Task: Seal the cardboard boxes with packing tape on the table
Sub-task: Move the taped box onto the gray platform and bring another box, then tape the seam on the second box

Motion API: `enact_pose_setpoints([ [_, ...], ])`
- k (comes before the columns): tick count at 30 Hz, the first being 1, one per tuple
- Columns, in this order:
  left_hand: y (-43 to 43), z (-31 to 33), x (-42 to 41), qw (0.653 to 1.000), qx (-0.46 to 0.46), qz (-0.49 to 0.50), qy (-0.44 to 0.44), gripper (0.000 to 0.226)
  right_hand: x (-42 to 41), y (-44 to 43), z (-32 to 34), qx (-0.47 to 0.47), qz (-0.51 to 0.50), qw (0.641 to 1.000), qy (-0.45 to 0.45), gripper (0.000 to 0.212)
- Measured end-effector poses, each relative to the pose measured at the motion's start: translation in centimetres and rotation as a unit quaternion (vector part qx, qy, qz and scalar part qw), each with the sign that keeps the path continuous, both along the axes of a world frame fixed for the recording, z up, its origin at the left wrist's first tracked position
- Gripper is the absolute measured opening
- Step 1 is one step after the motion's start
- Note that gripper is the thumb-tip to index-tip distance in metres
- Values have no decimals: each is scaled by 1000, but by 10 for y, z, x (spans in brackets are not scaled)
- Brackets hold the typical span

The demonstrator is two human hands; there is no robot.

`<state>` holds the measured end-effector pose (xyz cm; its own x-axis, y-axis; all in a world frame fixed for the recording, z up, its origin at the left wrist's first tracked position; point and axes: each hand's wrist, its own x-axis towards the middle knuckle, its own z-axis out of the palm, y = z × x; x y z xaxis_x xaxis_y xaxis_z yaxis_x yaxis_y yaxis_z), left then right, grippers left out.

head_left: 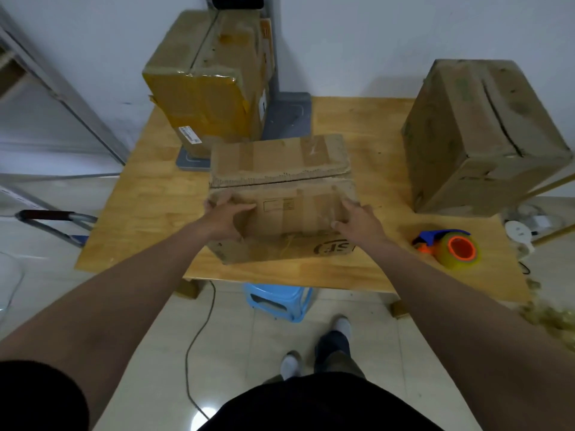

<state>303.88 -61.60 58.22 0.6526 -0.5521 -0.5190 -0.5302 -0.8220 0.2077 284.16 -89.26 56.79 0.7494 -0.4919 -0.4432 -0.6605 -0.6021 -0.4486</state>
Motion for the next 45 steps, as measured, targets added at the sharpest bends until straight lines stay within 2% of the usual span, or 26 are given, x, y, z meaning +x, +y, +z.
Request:
enact_pose_setpoints([
  [4, -3, 0, -17, 999, -11, -25, -23, 93, -7, 3, 0, -19, -8, 999, 28, 69],
  [7, -12, -4, -31, 999, -31, -3, 16, 89, -22, 6, 6, -58, -6, 996, 63, 69],
  [10, -28, -4, -43, 999, -34, -20, 34, 86, -47, 6, 18, -84, -31, 991, 103, 68],
  [15, -77, 2, -62, 996, -39, -49, 56, 86, -82, -21, 15, -43, -94, 990, 98, 73],
  [18, -106, 9, -67, 995, 11, -82, 51, 91, -94, -46, 8, -38, -94, 989, 103, 71],
  [21, -139, 15, -71, 990, 69, -120, 35, 89, -103, -65, 2, -39, -97, 994, 14, 52],
  [23, -170, 17, -83, 989, 45, -130, 50, 69, -112, -82, -5, -65, -129, 986, -88, 42],
  [25, -205, 19, -103, 988, -26, -139, 63, 40, -122, -104, -13, -88, -159, 976, -117, 46],
  [26, -221, 20, -114, 986, -54, -147, 63, 32, -127, -118, -20, -85, -168, 977, -100, 49],
  [28, -254, 22, -132, 982, -83, -160, 50, 29, -136, -145, -36, -59, -182, 981, -25, 56],
  [32, -308, 16, -138, 985, -51, -164, -22, 46, -146, -202, -66, -30, -206, 975, 73, 63],
  [34, -327, 6, -134, 986, -58, -156, -22, 54, -146, -226, -82, -24, -192, 975, 112, 63],
  [37, -348, -6, -130, 989, -53, -138, 3, 51, -142, -254, -103, -7, -189, 969, 160, 61],
  [41, -365, -17, -127, 994, -49, -91, 28, 46, -141, -270, -127, -9, -133, 975, 180, 56],
  [45, -375, -18, -129, 996, -43, -66, 27, 46, -148, -279, -135, -9, -167, 969, 180, 47],
])
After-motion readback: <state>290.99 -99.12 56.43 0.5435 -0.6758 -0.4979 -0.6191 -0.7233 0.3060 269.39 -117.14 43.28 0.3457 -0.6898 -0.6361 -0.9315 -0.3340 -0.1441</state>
